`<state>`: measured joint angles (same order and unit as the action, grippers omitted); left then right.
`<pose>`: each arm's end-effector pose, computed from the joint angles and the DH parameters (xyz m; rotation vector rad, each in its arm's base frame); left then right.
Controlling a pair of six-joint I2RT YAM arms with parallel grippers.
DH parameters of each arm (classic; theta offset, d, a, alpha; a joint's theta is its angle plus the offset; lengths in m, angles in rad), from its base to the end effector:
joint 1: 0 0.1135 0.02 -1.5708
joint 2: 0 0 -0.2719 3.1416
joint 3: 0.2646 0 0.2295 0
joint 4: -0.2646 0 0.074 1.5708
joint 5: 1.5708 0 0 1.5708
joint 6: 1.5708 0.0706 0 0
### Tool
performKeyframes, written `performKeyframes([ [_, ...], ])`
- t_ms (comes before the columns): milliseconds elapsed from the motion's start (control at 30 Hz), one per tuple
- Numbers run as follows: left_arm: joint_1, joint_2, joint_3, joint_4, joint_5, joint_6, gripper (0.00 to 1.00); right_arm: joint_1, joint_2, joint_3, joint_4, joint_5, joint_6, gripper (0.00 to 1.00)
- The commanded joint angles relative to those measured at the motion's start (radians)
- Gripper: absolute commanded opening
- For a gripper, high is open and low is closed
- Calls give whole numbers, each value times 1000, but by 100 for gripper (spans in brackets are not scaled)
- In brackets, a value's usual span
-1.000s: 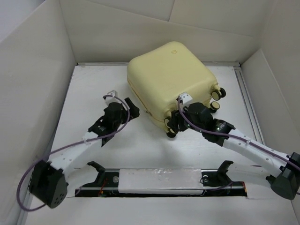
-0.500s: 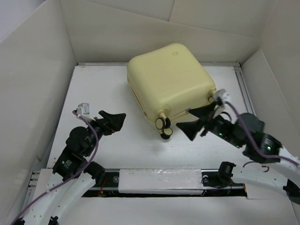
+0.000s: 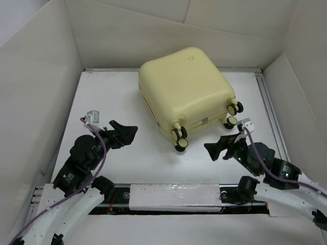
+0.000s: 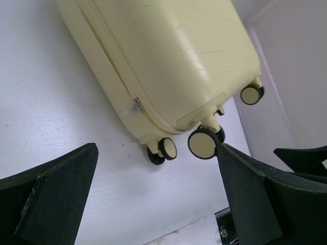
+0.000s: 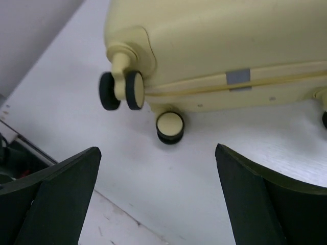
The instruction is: Pack the luggage
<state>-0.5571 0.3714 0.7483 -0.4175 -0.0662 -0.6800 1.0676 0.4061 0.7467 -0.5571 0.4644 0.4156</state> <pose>0.0830 -0.0462 0.3436 -0.1571 1.6802 -0.8936 0.0725 0.0661 0.3220 -0.2494 1.7943 0.6561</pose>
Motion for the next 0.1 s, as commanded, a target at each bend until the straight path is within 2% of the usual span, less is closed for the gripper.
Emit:
performKeyframes([
  [0,-6,72,40,-32,-36,57,100,2,9,-58,49,48,31,100],
  [67,-6,96,54,-58,-113,57,100,2,40,-70,68,48,31,100],
])
